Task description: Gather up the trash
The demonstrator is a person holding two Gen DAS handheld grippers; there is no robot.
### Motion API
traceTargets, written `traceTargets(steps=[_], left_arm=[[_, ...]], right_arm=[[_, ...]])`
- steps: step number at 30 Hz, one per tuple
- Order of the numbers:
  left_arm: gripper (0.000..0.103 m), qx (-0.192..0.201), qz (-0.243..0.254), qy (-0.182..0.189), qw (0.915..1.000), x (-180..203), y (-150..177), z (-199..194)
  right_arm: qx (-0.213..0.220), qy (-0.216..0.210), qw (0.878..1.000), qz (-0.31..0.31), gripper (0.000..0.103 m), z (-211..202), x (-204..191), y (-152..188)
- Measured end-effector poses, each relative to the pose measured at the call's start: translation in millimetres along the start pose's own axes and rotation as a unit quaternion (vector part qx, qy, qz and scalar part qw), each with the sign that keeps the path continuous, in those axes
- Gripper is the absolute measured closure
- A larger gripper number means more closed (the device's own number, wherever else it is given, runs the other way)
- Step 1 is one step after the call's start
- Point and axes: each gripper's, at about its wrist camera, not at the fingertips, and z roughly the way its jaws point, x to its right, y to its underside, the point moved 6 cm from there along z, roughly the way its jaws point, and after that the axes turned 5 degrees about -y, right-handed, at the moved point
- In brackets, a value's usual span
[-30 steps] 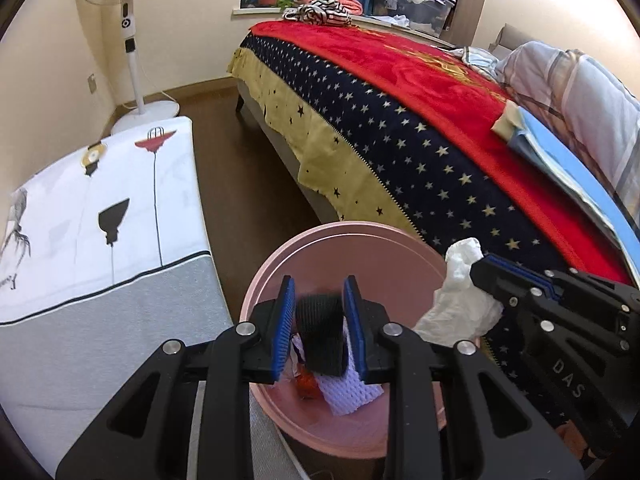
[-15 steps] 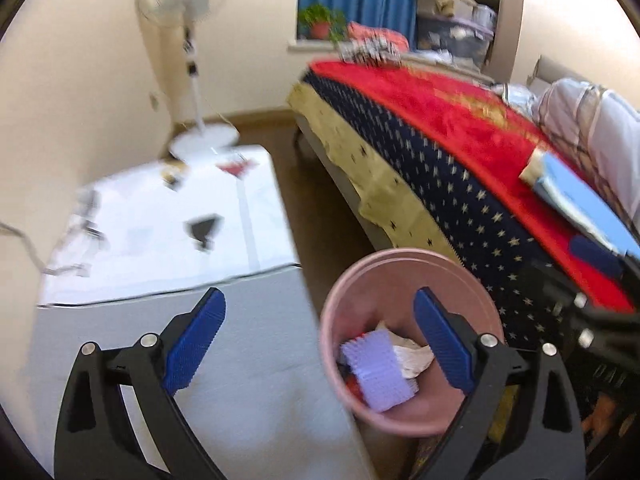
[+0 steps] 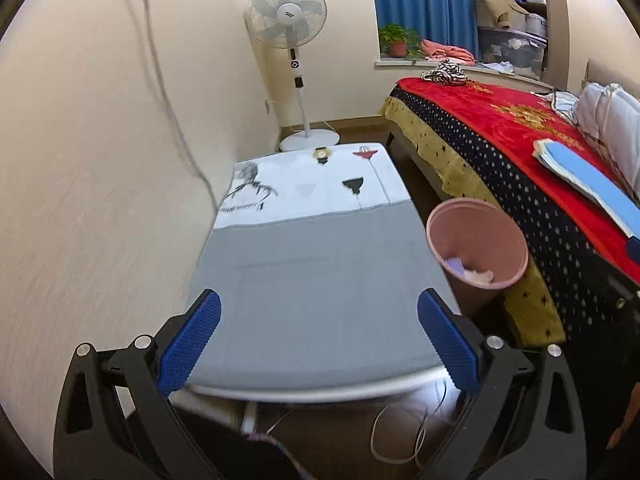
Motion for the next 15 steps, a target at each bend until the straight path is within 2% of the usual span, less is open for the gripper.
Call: traceTargets(steps=[5,15], left_arm=[[0.007,0.011,-0.006,-0.005,0.9999,-12,29,-29],[0.007,0.022,-0.03,0.002,0.9993,-22,44,-47]], right_arm=[[-0.003,0.01,1.0,-0.002,0.005,-25,-5,23],[-0.011,0.003,1.0,-0.018,0.005,-34,-17,37]])
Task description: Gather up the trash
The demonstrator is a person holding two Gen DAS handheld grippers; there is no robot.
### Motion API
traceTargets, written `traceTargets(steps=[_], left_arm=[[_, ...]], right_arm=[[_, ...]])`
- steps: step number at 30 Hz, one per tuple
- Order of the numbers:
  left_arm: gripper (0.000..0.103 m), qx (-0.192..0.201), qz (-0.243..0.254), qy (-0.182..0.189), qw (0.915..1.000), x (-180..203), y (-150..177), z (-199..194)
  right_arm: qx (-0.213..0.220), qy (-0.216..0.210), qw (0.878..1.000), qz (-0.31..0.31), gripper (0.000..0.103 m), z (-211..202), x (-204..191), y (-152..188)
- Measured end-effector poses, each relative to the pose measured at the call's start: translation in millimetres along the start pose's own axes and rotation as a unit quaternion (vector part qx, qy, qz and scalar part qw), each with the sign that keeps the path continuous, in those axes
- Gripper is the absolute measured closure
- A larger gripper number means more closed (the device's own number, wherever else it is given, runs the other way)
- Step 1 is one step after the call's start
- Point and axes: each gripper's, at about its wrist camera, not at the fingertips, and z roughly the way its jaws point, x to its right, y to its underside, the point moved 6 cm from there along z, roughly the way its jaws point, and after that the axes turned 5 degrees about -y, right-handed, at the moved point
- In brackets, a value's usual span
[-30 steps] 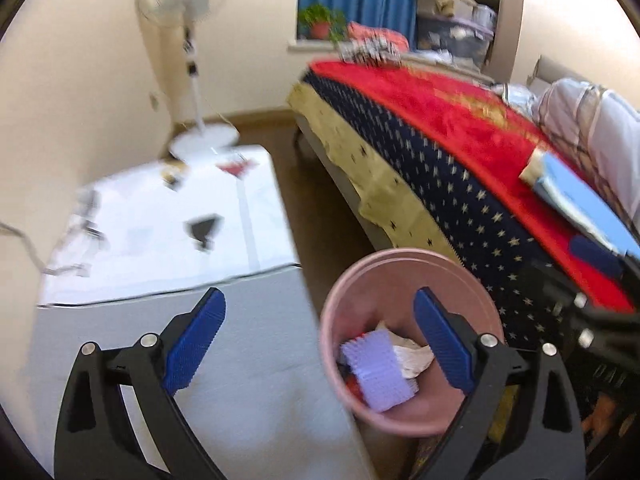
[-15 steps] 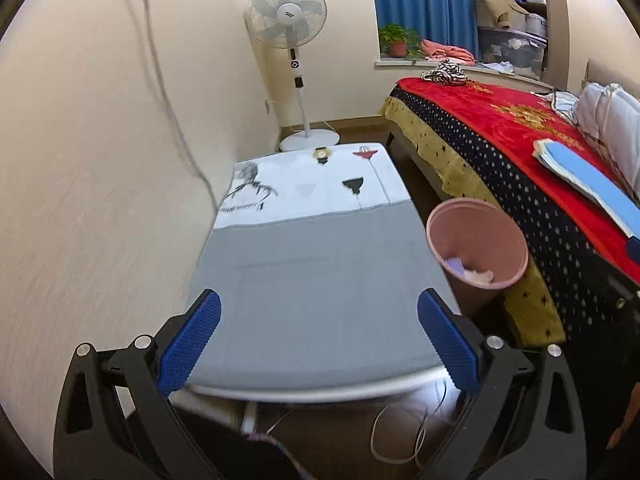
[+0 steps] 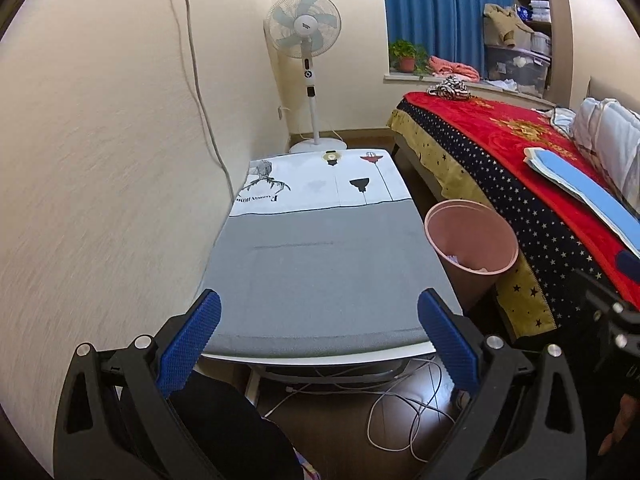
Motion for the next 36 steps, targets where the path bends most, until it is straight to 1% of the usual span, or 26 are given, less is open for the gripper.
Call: traceTargets(steps=[36], left_arm=[[0.007,-0.004,-0.014,0.012,0.9998,-7.7,-1.4,-0.4]], right_arm=[[0.006,0.002,1.0,-0.014,0.005,0.0,-6.5,-1.0]])
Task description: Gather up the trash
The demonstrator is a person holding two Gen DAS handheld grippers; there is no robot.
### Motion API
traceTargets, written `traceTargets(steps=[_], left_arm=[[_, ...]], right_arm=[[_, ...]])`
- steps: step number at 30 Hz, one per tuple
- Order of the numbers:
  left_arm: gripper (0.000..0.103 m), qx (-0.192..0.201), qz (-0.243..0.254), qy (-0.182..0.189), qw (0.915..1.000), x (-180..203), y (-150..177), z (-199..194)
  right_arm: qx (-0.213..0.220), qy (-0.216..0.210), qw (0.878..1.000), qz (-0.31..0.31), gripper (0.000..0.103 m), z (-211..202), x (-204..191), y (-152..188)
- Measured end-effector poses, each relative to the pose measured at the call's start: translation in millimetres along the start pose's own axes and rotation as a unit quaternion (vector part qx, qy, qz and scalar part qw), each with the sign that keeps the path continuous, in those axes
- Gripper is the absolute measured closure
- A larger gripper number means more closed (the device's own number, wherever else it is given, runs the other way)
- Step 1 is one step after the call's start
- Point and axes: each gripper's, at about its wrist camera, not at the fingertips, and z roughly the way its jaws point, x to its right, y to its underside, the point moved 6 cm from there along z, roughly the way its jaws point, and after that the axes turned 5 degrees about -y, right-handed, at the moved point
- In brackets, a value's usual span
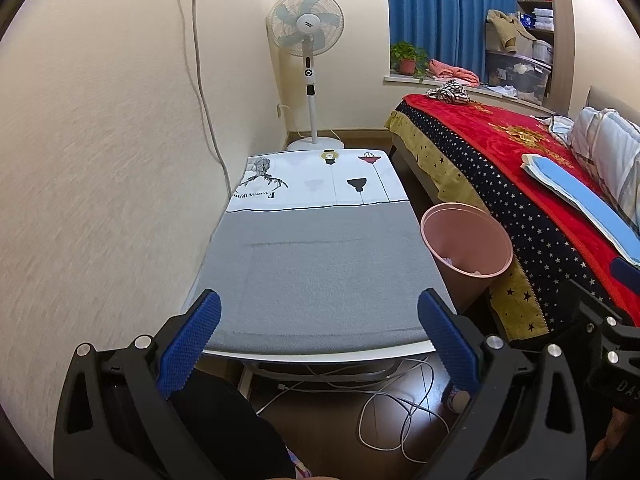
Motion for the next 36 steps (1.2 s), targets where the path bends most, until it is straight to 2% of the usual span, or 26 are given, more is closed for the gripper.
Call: traceTargets(steps=[36], left_arm=[[0.007,0.0,-0.01,0.003,1.0,-1.5,4.0,0.3]], right_arm=[[0.004,0.002,1.0,-0.011,0.005,-3.6,-5.5,2.2]])
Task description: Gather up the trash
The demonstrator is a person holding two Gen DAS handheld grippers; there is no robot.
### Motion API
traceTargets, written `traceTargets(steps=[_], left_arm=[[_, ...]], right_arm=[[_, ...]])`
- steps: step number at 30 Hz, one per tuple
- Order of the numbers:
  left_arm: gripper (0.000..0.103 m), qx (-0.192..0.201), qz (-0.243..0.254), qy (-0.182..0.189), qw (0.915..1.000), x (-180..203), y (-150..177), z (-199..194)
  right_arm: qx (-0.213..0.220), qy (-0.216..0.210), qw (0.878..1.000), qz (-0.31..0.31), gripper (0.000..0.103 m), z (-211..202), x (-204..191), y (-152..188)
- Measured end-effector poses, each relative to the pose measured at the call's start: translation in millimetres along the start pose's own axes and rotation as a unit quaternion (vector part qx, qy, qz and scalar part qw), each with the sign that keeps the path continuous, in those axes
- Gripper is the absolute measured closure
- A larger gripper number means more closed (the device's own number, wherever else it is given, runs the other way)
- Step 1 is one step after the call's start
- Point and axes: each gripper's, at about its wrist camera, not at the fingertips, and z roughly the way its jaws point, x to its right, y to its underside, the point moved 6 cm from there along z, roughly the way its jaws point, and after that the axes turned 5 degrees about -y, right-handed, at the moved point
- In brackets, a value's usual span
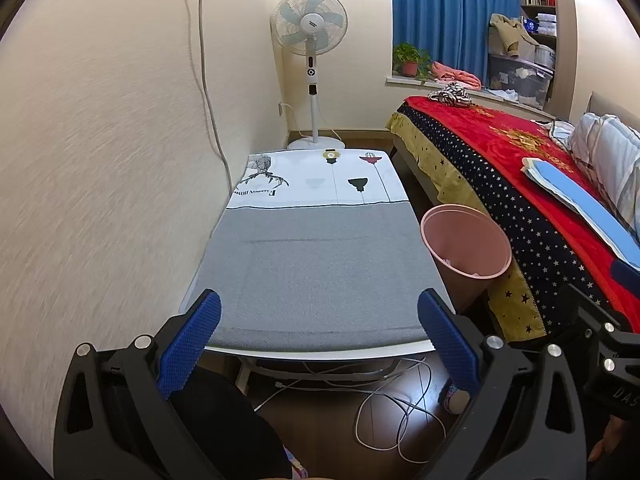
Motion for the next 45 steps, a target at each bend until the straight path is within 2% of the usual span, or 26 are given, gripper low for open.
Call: traceTargets(steps=[29,34,45], left_arm=[[0.007,0.002,-0.008,-0.004,1.0,-5.9,1.1,0.0],[0.01,0.004,-0.006,-0.009,0.9999,-5.6,0.8,-0.7],[0.01,-0.004,-0.018,0.003,0.9998,-7.3,0.0,3.7]], right_arm=[[-0.003,-0.002,1.0,-0.006,0.005,-1.7,-0.8,1.6],[-0.004,-0.003,1.0,-0.007,0.005,-1.5,-1.2,1.1],[-0.005,-0.006,1.0,-0.008,0.005,1.0,-3.0,-1.2]])
